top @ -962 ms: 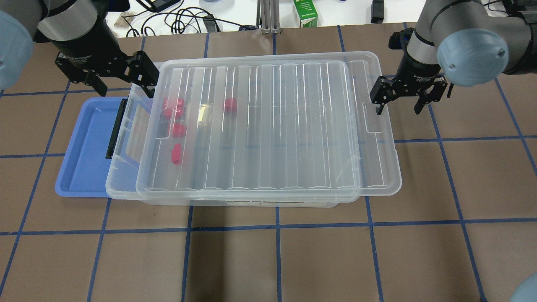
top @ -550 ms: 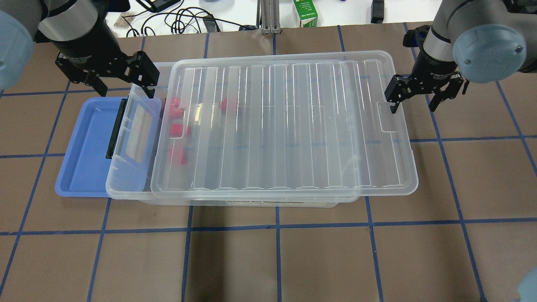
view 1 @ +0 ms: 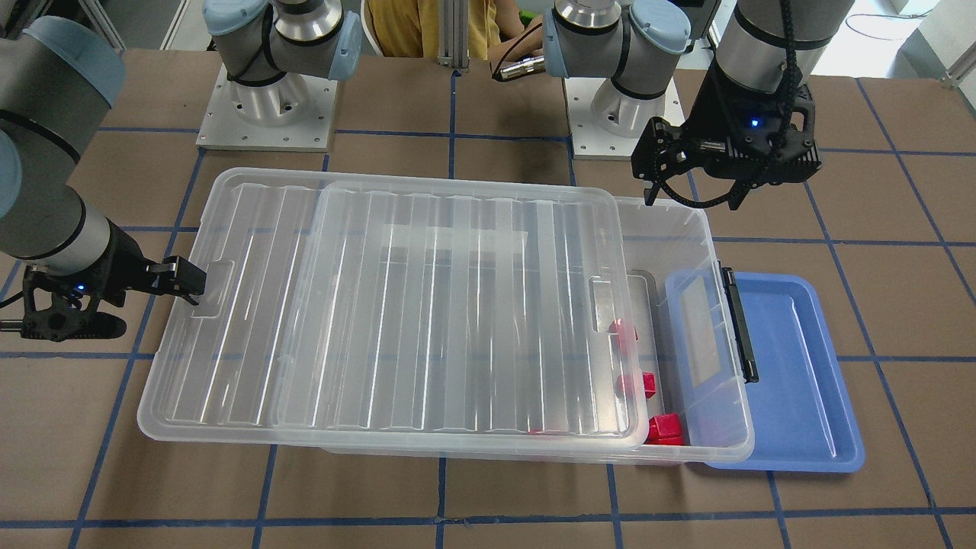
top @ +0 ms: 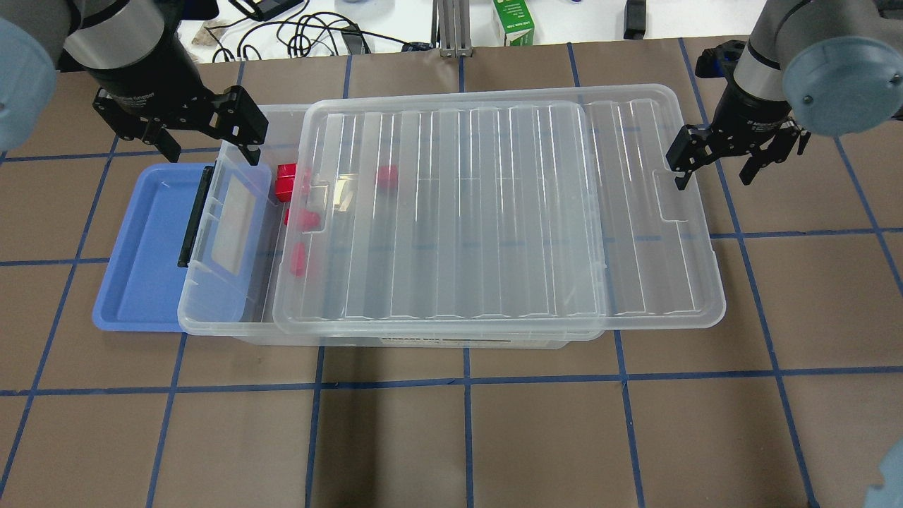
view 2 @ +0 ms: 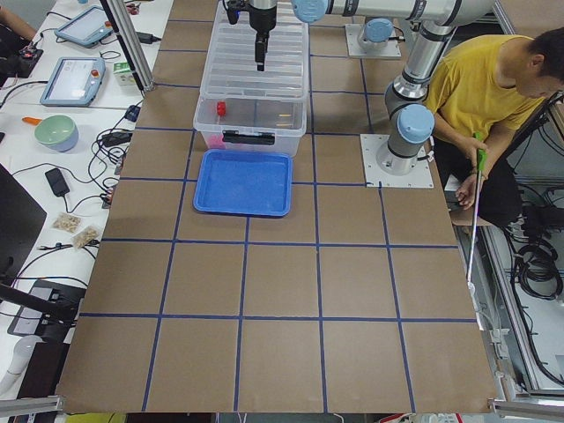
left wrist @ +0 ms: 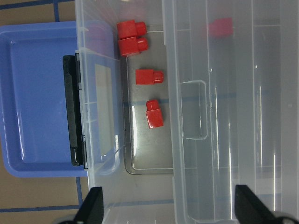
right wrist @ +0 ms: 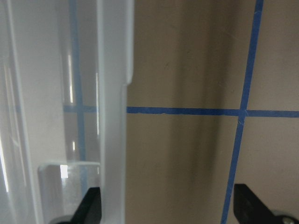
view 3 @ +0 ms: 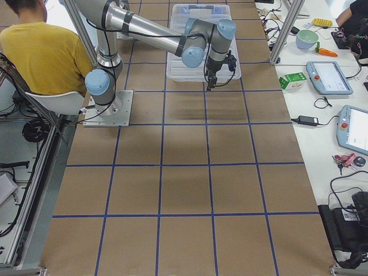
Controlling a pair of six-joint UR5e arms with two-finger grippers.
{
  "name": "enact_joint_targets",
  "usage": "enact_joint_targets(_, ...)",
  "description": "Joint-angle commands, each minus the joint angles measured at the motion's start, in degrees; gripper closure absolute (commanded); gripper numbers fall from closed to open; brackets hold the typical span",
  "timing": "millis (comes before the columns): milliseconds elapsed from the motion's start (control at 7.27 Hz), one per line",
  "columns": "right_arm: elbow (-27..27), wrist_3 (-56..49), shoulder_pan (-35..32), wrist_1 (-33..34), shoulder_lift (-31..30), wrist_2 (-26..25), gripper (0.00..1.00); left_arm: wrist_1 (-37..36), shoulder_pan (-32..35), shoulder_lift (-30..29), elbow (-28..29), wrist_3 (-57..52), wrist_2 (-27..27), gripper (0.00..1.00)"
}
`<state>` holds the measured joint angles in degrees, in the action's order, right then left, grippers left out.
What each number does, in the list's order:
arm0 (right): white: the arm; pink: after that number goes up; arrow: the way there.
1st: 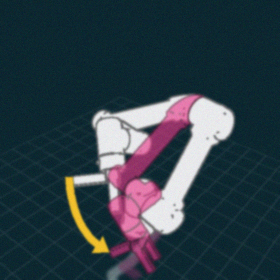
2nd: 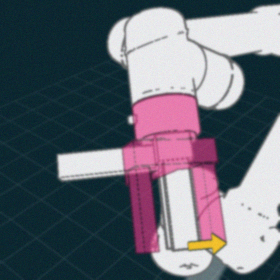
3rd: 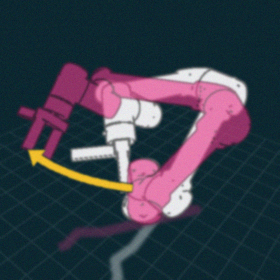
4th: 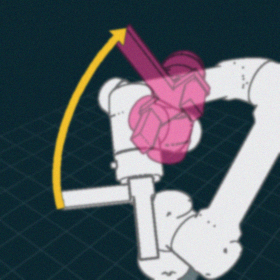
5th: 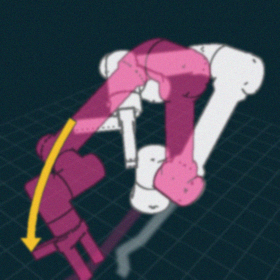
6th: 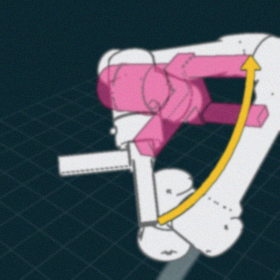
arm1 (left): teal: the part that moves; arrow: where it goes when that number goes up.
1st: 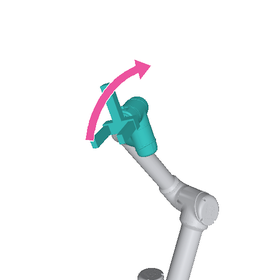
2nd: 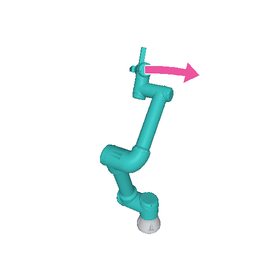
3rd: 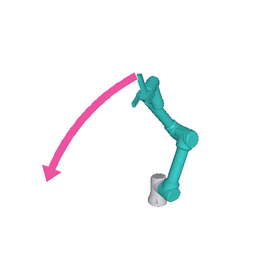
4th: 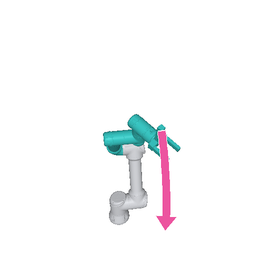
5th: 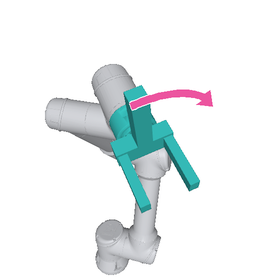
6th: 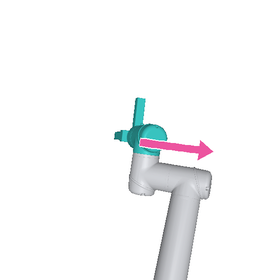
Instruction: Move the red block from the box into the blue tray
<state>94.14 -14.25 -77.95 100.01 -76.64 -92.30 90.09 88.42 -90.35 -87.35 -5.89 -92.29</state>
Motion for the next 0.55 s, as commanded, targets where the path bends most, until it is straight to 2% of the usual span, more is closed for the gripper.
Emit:
enact_joint_targets(0, -0.1, -2.7, 1.9, -0.1, 0.0, -0.1, 0.00, 0.0, 0.1, 0.0, 0.0, 0.0, 0.0, 0.00)
enact_joint_targets(412, -0.2, -2.9, 2.3, 0.1, 0.0, -1.5, 0.00, 0.0, 0.1, 0.0, 0.0, 0.0, 0.0, 0.00)
